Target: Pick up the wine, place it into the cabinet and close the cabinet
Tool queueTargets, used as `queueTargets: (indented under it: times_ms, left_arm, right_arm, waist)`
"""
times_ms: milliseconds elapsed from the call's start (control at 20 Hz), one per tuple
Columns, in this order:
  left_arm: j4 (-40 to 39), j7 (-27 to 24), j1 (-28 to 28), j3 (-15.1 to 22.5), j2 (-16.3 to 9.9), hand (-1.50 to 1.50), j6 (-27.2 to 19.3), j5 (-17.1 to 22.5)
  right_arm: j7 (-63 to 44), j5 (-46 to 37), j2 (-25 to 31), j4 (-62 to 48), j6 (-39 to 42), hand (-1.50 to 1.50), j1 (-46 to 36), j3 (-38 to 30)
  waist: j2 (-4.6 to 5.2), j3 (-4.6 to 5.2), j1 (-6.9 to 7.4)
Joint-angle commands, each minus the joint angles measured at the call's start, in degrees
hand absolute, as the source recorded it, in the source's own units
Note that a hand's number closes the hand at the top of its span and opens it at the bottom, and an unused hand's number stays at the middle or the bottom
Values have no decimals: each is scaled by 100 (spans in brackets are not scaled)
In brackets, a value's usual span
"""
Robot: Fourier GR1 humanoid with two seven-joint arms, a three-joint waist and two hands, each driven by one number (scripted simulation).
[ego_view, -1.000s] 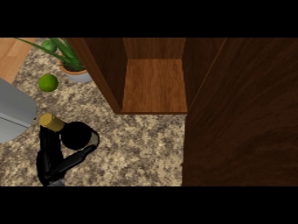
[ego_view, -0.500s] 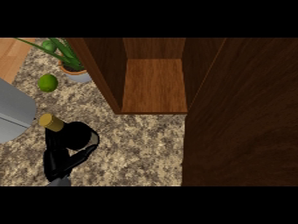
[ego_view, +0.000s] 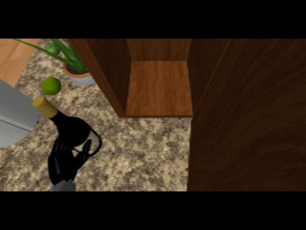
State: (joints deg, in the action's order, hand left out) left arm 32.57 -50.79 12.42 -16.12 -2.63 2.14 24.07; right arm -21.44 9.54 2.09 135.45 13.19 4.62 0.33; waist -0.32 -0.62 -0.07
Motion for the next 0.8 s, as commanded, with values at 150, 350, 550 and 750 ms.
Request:
queueTargets:
  times_ms: [150,350,550,750]
  left_arm:
    - [-859,-164,489,-121,-124,150,185,44]
    - [-924,-394,393,-32,-271,150,221,-113]
    - [-386,-330,-610,874,-382,150,1339,-724]
    - [-105,-408,-877,1303,-350,150,1736,-998]
  right_arm:
    - [-121,191,70,-164,-70,-150,-369,-189]
    - [57,-6,33,0,43,-150,4,-65]
    - [-273,-4,99,3,-168,-150,-389,-183]
    - [-156,-57,-23,-111,-138,-150,-172,-40]
  waist:
    - [48,69,-37]
    - [46,68,-50]
    - [31,65,40]
    - [30,63,32]
